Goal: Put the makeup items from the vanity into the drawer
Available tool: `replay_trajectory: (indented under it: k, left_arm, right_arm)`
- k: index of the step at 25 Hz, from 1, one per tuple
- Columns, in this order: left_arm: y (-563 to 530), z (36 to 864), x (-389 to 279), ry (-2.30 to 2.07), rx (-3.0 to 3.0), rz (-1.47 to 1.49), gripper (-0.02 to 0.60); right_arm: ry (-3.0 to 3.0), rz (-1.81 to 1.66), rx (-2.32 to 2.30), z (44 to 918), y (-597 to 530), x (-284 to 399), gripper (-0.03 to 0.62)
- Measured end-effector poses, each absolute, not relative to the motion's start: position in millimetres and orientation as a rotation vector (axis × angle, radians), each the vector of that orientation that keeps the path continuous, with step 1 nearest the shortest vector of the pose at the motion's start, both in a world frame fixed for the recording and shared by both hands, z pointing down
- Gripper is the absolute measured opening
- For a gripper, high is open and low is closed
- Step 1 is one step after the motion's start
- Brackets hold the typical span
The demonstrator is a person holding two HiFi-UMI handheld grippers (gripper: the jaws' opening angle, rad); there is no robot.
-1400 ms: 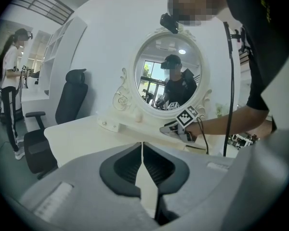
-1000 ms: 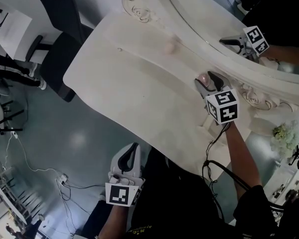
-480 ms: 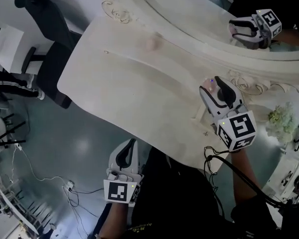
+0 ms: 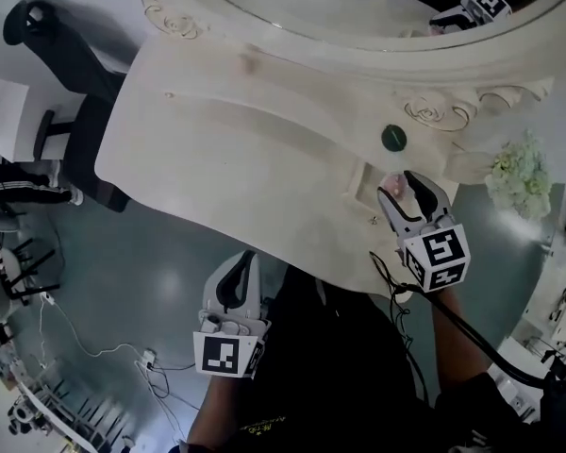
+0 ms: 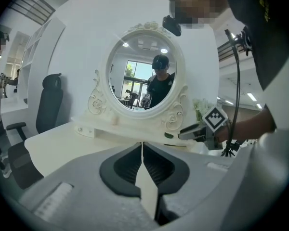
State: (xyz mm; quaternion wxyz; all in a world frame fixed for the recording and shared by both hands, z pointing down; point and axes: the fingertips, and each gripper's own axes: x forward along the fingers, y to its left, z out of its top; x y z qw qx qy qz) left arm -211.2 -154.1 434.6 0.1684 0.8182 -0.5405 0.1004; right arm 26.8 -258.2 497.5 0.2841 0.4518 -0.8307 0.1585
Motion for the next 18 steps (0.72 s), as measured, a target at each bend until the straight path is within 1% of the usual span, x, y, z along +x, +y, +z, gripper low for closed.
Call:
replay_trajectory:
  k: [7, 13, 18]
  left_arm:
    - [-133.8, 427.6, -198.3, -1.533, 2.354, 0.299, 0.023]
    - [-120.1, 430.3, -204.8, -1.57, 2.332, 0.284, 0.023]
    - [-115.8, 429.9, -209.7, -1.583, 2.321, 0.262, 0.023]
  right_arm:
    - [-2.056, 0.544, 1.044, 580.2, -237.1, 41.5, 0.232]
    - [-1.886, 0.692, 0.966, 609.6, -231.1, 41.8, 0.232]
    - [-1.795, 0.726, 0.913, 619.1, -228.6, 40.3, 0.235]
